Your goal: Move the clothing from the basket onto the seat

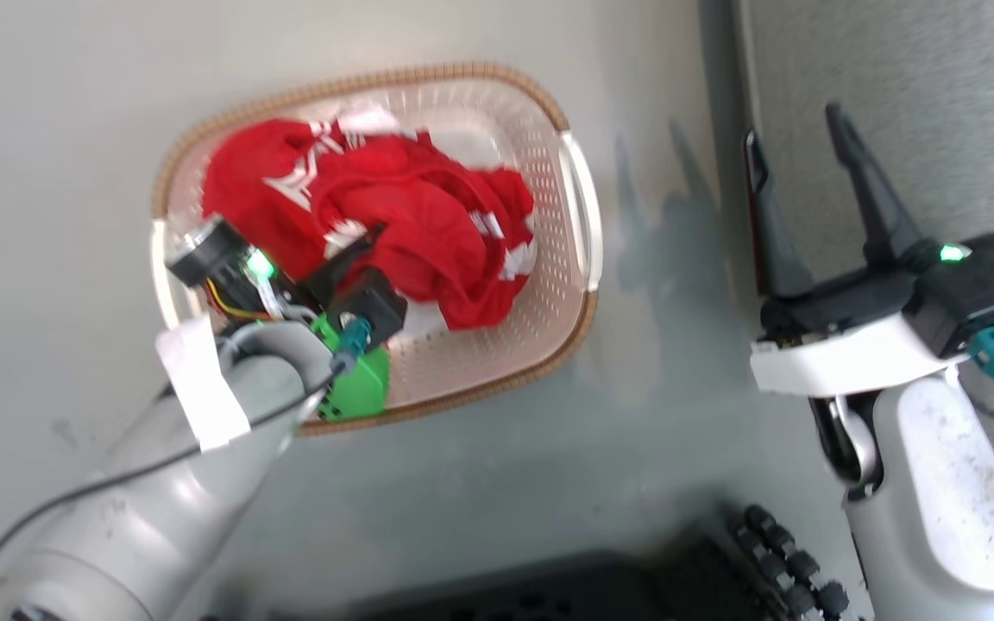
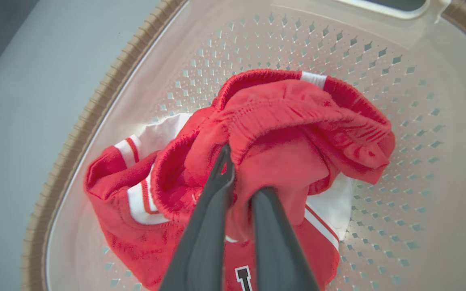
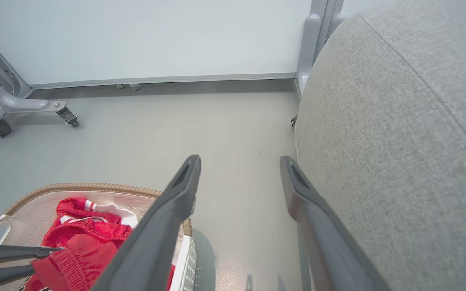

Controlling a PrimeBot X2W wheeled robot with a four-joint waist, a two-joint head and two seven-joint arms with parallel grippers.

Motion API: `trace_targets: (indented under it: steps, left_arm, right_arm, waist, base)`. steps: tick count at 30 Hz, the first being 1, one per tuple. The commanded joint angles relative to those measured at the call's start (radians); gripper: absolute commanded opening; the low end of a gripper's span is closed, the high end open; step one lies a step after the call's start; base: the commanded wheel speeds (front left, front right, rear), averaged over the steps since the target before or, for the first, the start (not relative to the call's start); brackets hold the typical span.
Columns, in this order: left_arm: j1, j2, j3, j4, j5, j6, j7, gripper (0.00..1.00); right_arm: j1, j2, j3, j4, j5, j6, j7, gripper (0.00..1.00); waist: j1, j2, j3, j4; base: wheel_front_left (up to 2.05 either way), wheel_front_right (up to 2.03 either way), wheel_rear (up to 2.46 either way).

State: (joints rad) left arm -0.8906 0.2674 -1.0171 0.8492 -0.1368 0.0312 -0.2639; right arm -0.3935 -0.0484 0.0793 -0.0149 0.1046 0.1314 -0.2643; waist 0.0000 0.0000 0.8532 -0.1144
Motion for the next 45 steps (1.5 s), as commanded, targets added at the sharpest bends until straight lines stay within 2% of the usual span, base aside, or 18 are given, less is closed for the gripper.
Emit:
trace_targets:
  steps: [1, 15, 26, 37, 45]
  left_arm:
    - [0.041, 0.008, 0.010, -0.025, -0.016, 0.012, -0.001, 0.00]
    - [0.269, 0.017, 0.135, -0.261, -0.091, 0.040, -0.001, 0.00]
    - [0.414, -0.017, 0.218, -0.362, -0.128, 0.050, -0.001, 0.00]
    - [0.456, -0.055, 0.248, -0.427, -0.117, 0.039, -0.001, 0.00]
    - [0.442, -0.095, 0.243, -0.460, -0.133, -0.009, -0.001, 0.00]
  right_arm:
    - [0.031, -0.004, 0.000, 0.014, -0.002, -0.001, 0.000, 1.00]
    - [0.221, -0.004, 0.025, 0.110, 0.004, -0.001, 0.000, 1.00]
    - [0.369, -0.004, 0.109, 0.171, 0.014, -0.001, 0.000, 1.00]
    - [0.415, -0.004, 0.167, 0.173, -0.003, -0.001, 0.000, 1.00]
    - [0.358, -0.004, 0.237, 0.162, 0.010, -0.001, 0.000, 1.00]
  waist:
    - [0.0000, 0.0000, -0.159, 0.018]
    - [0.0000, 0.0000, -0.525, 0.029]
    - [0.0000, 0.0000, -0.776, 0.014]
    - [0.0000, 0.0000, -0.848, 0.014]
    - [0.0000, 0.0000, -0.843, 0.013]
  base:
    - [0.00, 0.00, 0.00]
    - [0.00, 0.00, 0.00]
    - [0.00, 0.00, 0.00]
    - [0.00, 0.00, 0.00]
    - [0.00, 0.00, 0.00]
